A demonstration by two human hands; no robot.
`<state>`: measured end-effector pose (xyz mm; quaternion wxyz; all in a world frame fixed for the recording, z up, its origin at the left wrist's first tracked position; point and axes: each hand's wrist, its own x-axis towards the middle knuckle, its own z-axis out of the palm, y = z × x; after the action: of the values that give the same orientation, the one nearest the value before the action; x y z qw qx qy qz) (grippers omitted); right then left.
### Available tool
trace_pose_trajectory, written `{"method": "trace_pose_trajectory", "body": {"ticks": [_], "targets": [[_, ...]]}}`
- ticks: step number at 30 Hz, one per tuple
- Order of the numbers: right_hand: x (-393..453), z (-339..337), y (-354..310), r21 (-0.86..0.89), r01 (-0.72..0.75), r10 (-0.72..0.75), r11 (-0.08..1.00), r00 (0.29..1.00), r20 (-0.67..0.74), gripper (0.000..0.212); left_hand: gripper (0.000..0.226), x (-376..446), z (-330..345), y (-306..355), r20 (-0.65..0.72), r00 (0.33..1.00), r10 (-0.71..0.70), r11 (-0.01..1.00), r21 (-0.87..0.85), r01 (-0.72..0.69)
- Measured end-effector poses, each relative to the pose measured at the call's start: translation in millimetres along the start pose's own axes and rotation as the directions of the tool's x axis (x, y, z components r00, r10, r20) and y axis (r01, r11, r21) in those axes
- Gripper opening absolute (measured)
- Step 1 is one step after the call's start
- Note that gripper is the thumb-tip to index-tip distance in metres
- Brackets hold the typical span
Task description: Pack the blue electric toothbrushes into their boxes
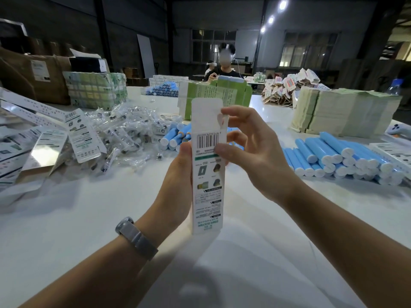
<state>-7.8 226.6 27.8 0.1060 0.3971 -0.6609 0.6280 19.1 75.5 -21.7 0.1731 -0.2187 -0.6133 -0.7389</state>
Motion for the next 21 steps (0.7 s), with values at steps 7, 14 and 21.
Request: {"method": "trace_pose_trajectory", "body": {"ticks": [7,14,21], "targets": [[-1.3,3.4,3.5,0.019,0.019,-0.019,1.0,1.0,0.002,0.045,0.037,-5.0,-0.1,8.0,0.043,0.938,0.343,0.931,0.114,-0.346],[-2.1,7.1,2.0,0.061,0.026,-0.029,0.998,0.999,0.041,0.026,0.025,-2.6,-3.4,5.7,0.002,0.92,0.391,0.878,0.299,-0.373],[0.8,7.4,4.0,0.028,0.026,-0.028,0.999,0.995,0.091,0.013,0.02,-2.3,-4.3,8.4,0.033,0.912,0.41,0.863,0.311,-0.399]]}}
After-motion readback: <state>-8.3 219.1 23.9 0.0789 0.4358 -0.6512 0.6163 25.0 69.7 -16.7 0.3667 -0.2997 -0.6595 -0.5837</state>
